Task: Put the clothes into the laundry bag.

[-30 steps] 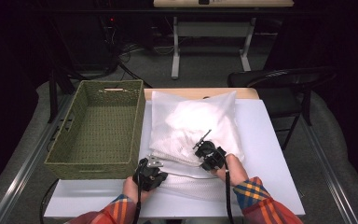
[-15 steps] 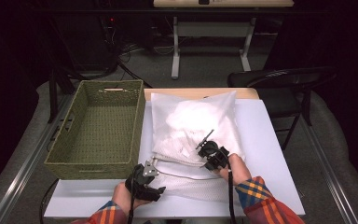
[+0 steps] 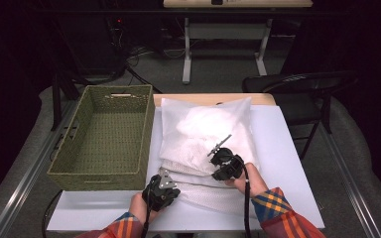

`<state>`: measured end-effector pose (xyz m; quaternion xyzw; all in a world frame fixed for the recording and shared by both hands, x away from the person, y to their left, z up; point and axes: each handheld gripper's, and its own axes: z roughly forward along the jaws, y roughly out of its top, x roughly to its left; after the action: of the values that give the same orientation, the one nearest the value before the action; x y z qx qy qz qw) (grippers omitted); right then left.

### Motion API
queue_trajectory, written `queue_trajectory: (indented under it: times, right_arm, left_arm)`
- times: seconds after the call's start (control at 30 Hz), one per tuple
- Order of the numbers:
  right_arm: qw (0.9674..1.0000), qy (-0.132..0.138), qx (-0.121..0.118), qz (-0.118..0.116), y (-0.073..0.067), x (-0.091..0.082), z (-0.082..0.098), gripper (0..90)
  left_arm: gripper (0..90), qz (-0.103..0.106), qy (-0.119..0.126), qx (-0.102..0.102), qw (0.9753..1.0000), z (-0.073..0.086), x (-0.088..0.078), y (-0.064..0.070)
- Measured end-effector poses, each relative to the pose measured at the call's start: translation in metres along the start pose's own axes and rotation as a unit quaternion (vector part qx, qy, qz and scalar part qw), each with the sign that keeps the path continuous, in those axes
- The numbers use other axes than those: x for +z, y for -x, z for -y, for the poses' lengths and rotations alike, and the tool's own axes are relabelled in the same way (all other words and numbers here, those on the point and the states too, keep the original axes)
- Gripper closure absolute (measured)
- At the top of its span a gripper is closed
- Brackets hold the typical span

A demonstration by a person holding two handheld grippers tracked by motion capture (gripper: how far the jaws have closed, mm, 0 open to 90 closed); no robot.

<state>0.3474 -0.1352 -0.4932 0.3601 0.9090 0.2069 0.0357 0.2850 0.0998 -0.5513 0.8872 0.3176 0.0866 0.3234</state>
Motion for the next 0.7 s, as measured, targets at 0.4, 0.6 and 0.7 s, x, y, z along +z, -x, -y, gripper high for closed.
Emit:
queue_trajectory:
  times: [0.4, 0.6, 0.7]
  right_arm:
    - [0.9984, -0.054, -0.014, -0.009, -0.004, 0.018, 0.006, 88.8]
    - [0.9971, -0.074, -0.008, 0.013, 0.007, 0.018, 0.021, 88.8]
    - [0.9969, -0.076, 0.003, 0.020, 0.014, 0.014, 0.028, 88.9]
  left_arm:
    - [89.1, 0.035, 0.018, -0.025, 0.9989, -0.017, 0.019, 0.024]
    - [88.9, 0.059, 0.029, -0.027, 0.9975, -0.024, 0.028, 0.042]
    - [88.6, 0.070, 0.027, -0.023, 0.9969, -0.025, 0.027, 0.049]
